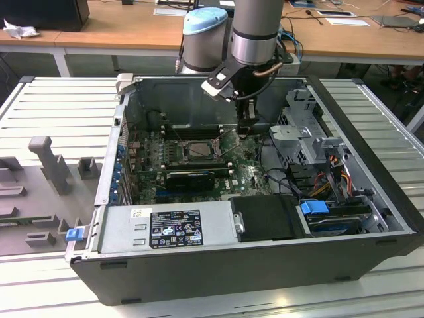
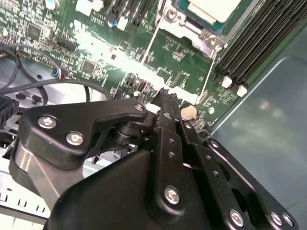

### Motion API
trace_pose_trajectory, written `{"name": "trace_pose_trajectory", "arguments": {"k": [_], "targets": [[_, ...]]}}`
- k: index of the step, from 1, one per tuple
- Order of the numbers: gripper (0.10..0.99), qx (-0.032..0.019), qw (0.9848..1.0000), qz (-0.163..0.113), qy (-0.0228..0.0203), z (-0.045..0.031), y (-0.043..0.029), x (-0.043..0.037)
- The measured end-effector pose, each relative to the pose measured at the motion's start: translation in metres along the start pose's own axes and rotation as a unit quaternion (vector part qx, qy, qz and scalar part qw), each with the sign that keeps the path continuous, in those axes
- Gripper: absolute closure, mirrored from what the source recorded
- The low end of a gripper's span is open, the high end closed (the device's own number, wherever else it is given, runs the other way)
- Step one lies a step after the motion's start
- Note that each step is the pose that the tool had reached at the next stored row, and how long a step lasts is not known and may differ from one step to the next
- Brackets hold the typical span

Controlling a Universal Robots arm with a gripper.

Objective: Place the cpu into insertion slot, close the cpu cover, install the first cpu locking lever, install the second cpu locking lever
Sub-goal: 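Close the cpu cover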

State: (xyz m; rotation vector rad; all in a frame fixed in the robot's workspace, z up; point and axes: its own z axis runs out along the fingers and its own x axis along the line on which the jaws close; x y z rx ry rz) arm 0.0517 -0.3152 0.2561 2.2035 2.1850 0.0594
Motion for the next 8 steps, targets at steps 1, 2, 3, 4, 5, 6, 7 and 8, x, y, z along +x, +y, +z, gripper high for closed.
{"name": "trace_pose_trajectory", "arguments": {"k": [1,2,3,4,5,6,7,8], "targets": [[0.98,0.0001,1.0,0.0,0.0,0.0004,0.0015,0.0001],[0.98,0.0002,1.0,-0.001,0.0,0.0008,0.0033,0.0002],[0.98,0.0002,1.0,-0.002,0.0,0.0014,0.0059,0.0004],[0.98,0.0002,1.0,-0.002,0.0,0.0015,0.006,0.0004],[0.98,0.0002,1.0,-0.002,0.0,0.0016,0.006,0.0004],[0.98,0.0002,1.0,-0.002,0.0,0.0016,0.0061,0.0004],[0.98,0.0002,1.0,-0.002,0.0,0.0017,0.0064,0.0004],[0.98,0.0002,1.0,-0.002,0.0001,0.002,0.0071,0.0004]]}}
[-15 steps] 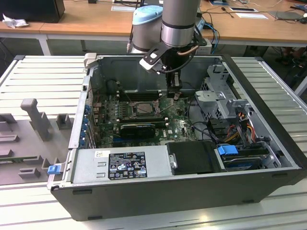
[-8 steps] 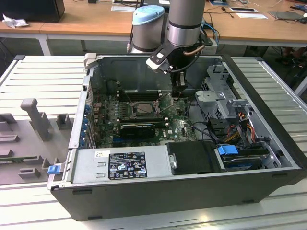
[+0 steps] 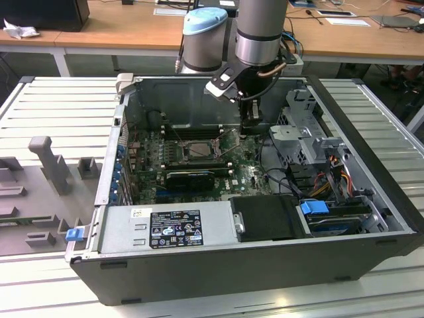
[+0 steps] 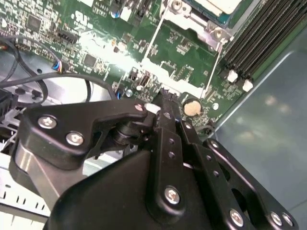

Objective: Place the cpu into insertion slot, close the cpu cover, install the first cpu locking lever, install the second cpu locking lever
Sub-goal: 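Close the cpu cover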

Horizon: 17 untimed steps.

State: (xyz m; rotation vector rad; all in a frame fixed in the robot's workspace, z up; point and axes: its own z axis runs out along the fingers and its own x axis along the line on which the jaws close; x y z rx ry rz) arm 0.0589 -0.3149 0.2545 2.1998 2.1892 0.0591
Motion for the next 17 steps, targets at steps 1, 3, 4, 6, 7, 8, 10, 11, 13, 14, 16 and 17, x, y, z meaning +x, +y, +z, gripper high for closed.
{"name": "trace_pose_trajectory", "arguments": {"k": [1,3,4,6,7,8,10,11,13,14,16,17], "targets": [[0.98,0.0,1.0,0.0,0.0,0.0003,0.0014,0.0001],[0.98,0.0,1.0,-0.001,0.0001,0.0008,0.0045,0.0002],[0.98,0.0,1.0,-0.002,0.0002,0.0012,0.0062,0.0003],[0.98,0.0002,1.0,-0.002,0.0002,0.0053,0.0088,0.0003],[0.98,0.0002,1.0,-0.002,0.0001,0.0077,0.0087,0.0002],[0.98,0.0002,1.0,-0.002,0.0001,0.0094,0.0086,0.0002],[0.98,0.0014,1.0,-0.002,0.0001,0.0121,0.0086,0.0002],[0.98,0.0075,1.0,-0.002,0.0007,0.0122,0.0085,0.0002],[0.98,0.0126,0.9999,-0.002,0.0006,0.0121,0.0082,0.0002],[0.98,0.0129,0.9999,-0.002,0.0006,0.0121,0.0077,0.0002],[0.98,0.0129,0.9999,-0.002,0.0006,0.012,0.0056,0.0002],[0.98,0.0129,0.9999,-0.002,0.0006,0.0119,0.0043,0.0002]]}}
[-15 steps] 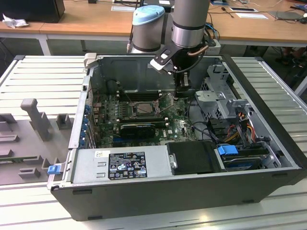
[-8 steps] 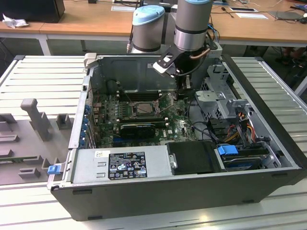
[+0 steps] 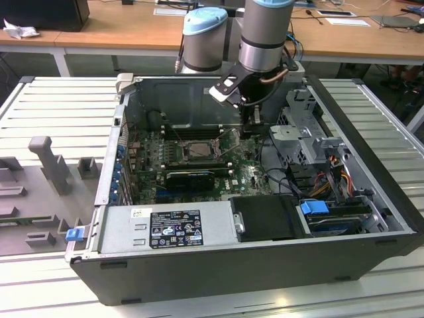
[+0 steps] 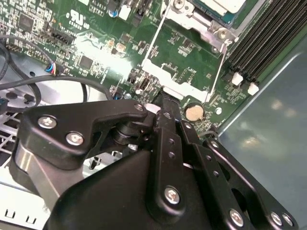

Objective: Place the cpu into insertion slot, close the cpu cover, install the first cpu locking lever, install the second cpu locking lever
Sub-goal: 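Close the cpu cover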

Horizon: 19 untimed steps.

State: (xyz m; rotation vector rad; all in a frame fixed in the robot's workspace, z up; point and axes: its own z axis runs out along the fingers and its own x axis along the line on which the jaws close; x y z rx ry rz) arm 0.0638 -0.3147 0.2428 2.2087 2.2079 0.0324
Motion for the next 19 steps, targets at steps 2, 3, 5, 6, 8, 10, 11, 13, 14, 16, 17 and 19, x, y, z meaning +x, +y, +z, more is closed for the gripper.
{"name": "trace_pose_trajectory", "arguments": {"k": [2,3,5,6,8,10,11,13,14,16,17,19], "targets": [[0.98,0.0,1.0,0.0,0.0,-0.0001,-0.0024,0.0],[0.98,0.0,1.0,0.0,0.0,-0.0001,-0.0033,-0.0001],[0.98,0.0,1.0,0.0,0.0,-0.0001,-0.0042,0.0],[0.98,0.0,1.0,0.0,0.0,-0.0001,-0.0049,0.0],[0.98,0.0,1.0,0.0,0.0,-0.0002,-0.0094,0.0],[0.98,0.0,1.0,0.0,0.0,-0.0005,-0.0151,0.0],[0.98,0.0,1.0,0.0,0.0,-0.0005,-0.0161,-0.0001],[0.98,0.0,1.0,0.0,0.0,-0.0005,-0.0185,0.0],[0.98,0.0,1.0,0.0,0.0,-0.0006,-0.0198,0.0],[0.98,0.0,1.0,0.0,0.0,-0.0007,-0.0227,0.0],[0.98,0.0,1.0,0.0,0.0,-0.0007,-0.024,-0.0001],[0.98,0.0,1.0,0.0,0.0,-0.0007,-0.0259,0.0]]}}
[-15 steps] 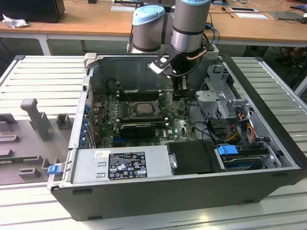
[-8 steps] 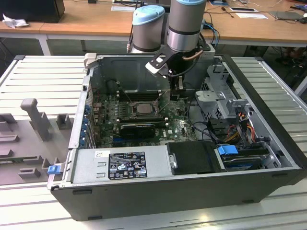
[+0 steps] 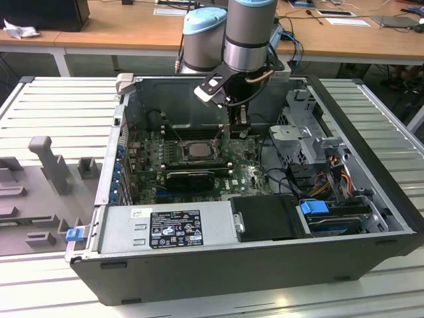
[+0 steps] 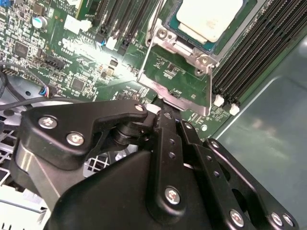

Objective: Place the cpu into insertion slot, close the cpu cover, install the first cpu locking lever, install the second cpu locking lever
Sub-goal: 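Close the cpu cover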

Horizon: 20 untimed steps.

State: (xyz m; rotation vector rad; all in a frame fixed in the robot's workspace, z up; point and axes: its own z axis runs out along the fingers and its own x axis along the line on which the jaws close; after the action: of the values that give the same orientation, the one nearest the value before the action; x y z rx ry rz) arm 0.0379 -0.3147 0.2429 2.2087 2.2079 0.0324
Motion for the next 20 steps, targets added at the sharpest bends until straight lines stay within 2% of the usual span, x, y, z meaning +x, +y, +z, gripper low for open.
{"name": "trace_pose_trajectory", "arguments": {"k": [5,20], "targets": [[0.98,0.0,1.0,0.0,0.0,-0.0001,-0.0041,0.0],[0.98,0.0,1.0,0.0,0.0,-0.0002,-0.0077,0.0]]}}
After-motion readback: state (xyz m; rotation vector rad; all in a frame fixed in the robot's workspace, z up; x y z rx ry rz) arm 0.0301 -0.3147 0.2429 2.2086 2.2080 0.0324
